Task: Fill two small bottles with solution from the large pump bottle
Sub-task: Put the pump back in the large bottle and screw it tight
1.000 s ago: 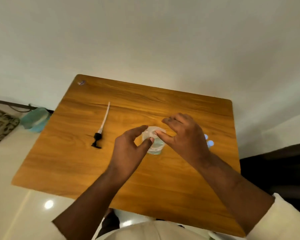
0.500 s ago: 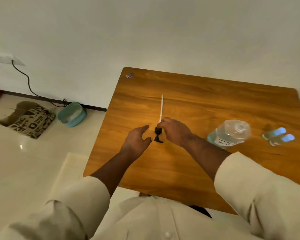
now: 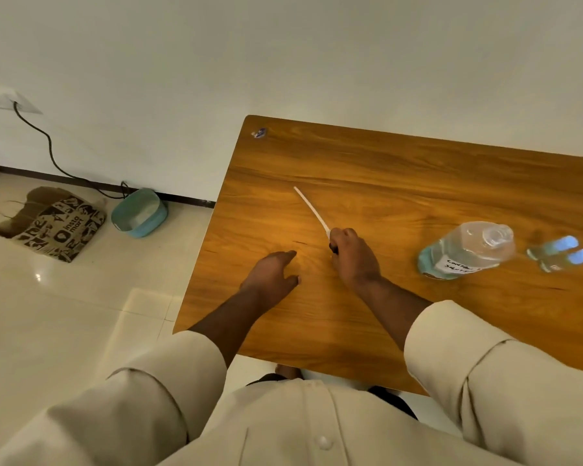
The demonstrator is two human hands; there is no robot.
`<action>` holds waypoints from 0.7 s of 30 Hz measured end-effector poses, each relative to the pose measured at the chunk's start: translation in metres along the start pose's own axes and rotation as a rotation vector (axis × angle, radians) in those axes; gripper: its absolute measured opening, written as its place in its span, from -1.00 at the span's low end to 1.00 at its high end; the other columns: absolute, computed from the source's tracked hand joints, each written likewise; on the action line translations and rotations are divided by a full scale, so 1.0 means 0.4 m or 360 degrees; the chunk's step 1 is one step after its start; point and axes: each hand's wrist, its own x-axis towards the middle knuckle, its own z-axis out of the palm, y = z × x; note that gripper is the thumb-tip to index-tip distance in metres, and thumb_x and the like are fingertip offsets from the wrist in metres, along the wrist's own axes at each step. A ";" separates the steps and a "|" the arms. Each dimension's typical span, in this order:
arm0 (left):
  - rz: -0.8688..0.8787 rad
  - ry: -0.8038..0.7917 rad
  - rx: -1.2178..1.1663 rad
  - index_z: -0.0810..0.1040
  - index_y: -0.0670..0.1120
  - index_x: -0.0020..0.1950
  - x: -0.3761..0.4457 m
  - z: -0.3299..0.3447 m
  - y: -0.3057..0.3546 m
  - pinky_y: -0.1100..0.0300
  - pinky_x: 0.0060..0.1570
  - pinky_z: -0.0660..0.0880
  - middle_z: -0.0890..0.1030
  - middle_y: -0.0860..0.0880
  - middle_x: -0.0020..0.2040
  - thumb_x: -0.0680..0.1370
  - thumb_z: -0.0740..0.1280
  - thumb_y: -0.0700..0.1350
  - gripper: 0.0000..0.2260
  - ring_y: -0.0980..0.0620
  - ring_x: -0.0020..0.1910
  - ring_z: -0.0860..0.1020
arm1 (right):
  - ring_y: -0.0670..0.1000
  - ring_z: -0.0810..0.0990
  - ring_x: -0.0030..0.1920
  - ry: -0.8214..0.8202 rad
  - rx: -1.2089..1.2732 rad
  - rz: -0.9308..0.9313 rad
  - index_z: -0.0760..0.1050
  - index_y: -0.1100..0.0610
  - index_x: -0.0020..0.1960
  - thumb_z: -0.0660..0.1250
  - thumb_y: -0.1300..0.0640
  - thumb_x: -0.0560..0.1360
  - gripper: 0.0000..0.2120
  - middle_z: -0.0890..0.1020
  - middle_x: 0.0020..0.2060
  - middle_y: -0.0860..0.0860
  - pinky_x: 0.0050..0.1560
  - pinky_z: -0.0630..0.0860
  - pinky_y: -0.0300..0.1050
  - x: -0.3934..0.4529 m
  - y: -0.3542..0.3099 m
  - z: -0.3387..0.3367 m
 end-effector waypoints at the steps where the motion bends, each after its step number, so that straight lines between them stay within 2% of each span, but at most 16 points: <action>1: 0.0036 0.0044 -0.0029 0.28 -0.09 0.52 -0.002 0.000 0.015 0.13 0.43 0.27 0.35 -0.09 0.50 0.56 0.36 -0.05 -0.44 -0.04 0.48 0.31 | 0.15 0.55 -0.14 0.0081 0.0049 -0.0038 0.42 0.11 0.05 0.27 0.27 0.49 -0.84 0.55 -0.05 0.11 -0.20 0.53 0.01 -0.006 0.003 -0.027; 3: 0.0134 0.0142 -0.0083 0.29 -0.08 0.52 -0.007 -0.004 0.061 0.14 0.44 0.23 0.35 -0.09 0.51 0.56 0.37 -0.06 -0.46 -0.02 0.50 0.28 | 0.13 0.57 -0.18 0.0221 0.0115 -0.0168 0.45 0.11 0.04 0.32 0.27 0.44 -0.80 0.60 -0.13 0.08 -0.19 0.54 0.03 -0.024 0.012 -0.110; 6: 0.0299 0.0329 -0.0125 0.31 -0.08 0.51 -0.007 -0.017 0.149 0.14 0.44 0.20 0.34 -0.09 0.51 0.56 0.37 -0.08 -0.47 -0.02 0.52 0.25 | 0.10 0.60 -0.16 0.0295 0.0097 -0.0416 0.55 0.14 0.03 0.36 0.28 0.38 -0.76 0.65 -0.13 0.05 -0.11 0.55 0.05 -0.060 0.039 -0.283; 8: 0.0384 0.0489 -0.0143 0.30 -0.05 0.51 -0.009 -0.024 0.223 0.10 0.45 0.19 0.33 -0.08 0.51 0.56 0.38 -0.06 -0.46 -0.04 0.52 0.23 | 0.06 0.59 -0.15 0.0237 -0.0023 -0.0544 0.59 0.15 0.03 0.38 0.28 0.38 -0.77 0.63 -0.10 0.04 -0.13 0.55 0.00 -0.096 0.066 -0.423; 11: 0.0491 0.0674 -0.0128 0.30 -0.03 0.51 -0.010 -0.021 0.345 0.07 0.42 0.22 0.34 -0.06 0.50 0.53 0.41 0.00 -0.42 -0.07 0.49 0.23 | -0.02 0.55 -0.12 0.0001 -0.0269 -0.0615 0.61 0.10 0.08 0.39 0.21 0.44 -0.78 0.59 -0.05 0.01 -0.16 0.51 -0.14 -0.157 0.104 -0.632; 13: 0.0602 0.0666 -0.0087 0.29 -0.02 0.52 -0.010 -0.004 0.433 0.05 0.40 0.24 0.36 -0.06 0.49 0.49 0.44 0.06 -0.35 -0.08 0.48 0.24 | -0.08 0.53 -0.12 -0.0141 -0.0427 -0.0637 0.61 0.06 0.11 0.38 0.15 0.46 -0.78 0.61 -0.03 -0.02 -0.13 0.50 -0.18 -0.191 0.135 -0.754; 16: 0.0687 0.0562 -0.0003 0.23 0.01 0.54 -0.004 0.039 0.547 0.03 0.42 0.22 0.32 -0.04 0.51 0.44 0.47 0.12 -0.25 -0.07 0.50 0.20 | -0.14 0.48 -0.17 -0.0180 -0.0509 -0.0709 0.61 0.04 0.10 0.37 0.12 0.46 -0.78 0.64 -0.05 -0.04 -0.12 0.45 -0.21 -0.228 0.177 -0.890; 19: 0.0698 0.0490 0.0050 0.18 0.04 0.55 0.003 0.090 0.633 0.05 0.44 0.18 0.29 -0.02 0.53 0.41 0.49 0.12 -0.20 -0.06 0.51 0.18 | -0.14 0.50 -0.18 -0.0145 -0.0533 -0.0765 0.62 0.00 0.02 0.35 0.12 0.45 -0.83 0.64 -0.10 -0.07 -0.12 0.50 -0.14 -0.260 0.214 -0.982; 21: 0.0656 0.0450 0.0032 0.19 0.06 0.55 0.012 0.122 0.665 0.03 0.44 0.19 0.28 -0.01 0.54 0.41 0.51 0.10 -0.20 -0.05 0.51 0.18 | -0.11 0.51 -0.15 -0.0121 -0.0567 -0.0805 0.62 0.00 0.05 0.34 0.11 0.46 -0.81 0.64 -0.06 -0.05 -0.08 0.53 -0.07 -0.273 0.231 -1.019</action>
